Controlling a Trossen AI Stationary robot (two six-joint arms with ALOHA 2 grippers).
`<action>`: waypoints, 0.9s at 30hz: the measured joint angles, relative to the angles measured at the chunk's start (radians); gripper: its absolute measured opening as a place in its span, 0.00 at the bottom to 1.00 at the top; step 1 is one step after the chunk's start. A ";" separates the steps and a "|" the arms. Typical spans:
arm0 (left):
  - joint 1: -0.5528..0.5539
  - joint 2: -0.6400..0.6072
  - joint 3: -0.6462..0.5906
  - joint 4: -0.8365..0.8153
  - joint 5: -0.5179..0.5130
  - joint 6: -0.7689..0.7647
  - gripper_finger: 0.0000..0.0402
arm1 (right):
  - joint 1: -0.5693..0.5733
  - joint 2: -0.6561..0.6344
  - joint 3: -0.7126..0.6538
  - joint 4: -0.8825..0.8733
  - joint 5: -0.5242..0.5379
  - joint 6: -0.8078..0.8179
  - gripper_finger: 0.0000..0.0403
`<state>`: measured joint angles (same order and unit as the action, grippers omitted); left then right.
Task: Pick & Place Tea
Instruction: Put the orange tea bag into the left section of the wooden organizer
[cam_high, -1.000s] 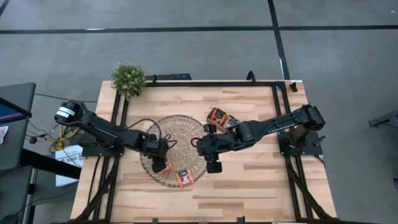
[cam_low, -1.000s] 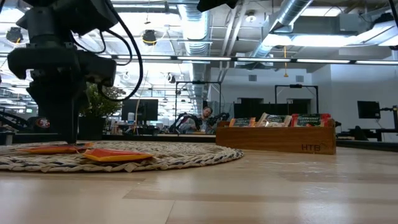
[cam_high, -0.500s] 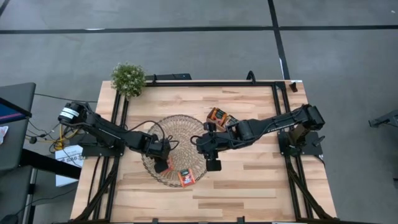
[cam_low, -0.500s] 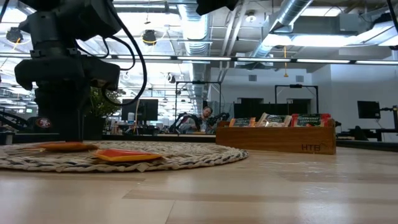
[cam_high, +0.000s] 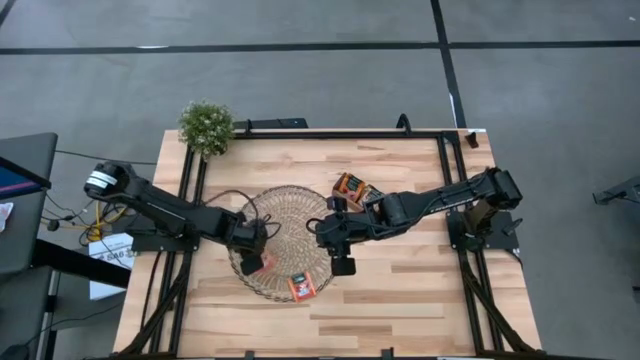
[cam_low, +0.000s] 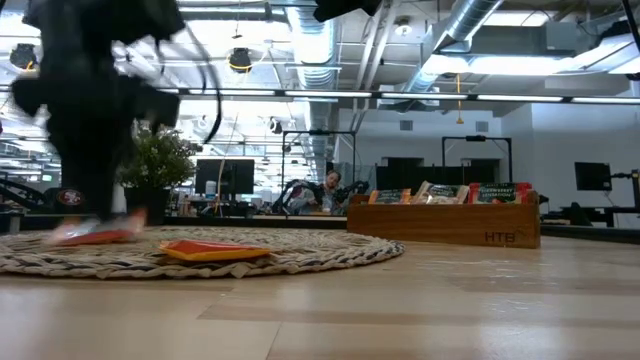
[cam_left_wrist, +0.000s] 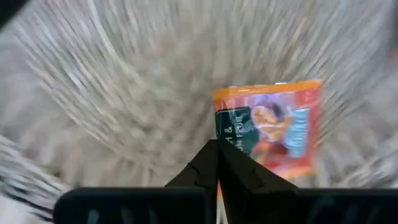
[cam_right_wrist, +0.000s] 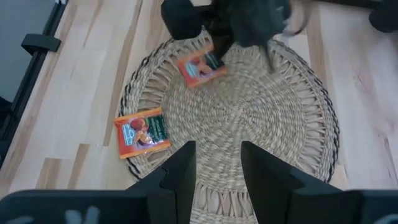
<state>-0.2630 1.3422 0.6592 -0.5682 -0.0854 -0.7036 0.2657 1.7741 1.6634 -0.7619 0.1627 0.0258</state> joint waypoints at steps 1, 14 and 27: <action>0.000 -0.019 0.023 -0.030 -0.019 0.002 0.00 | 0.000 0.000 0.000 0.005 -0.002 0.000 0.29; -0.001 -0.167 0.314 -0.185 -0.239 0.163 0.00 | -0.044 0.000 0.000 0.067 -0.005 0.009 0.29; -0.020 -0.164 0.430 -0.185 -0.264 0.278 0.00 | -0.142 0.000 0.000 0.183 -0.103 0.003 0.37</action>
<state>-0.2831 1.1778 1.0893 -0.7536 -0.3490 -0.4261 0.1241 1.7744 1.6634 -0.5794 0.0594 0.0292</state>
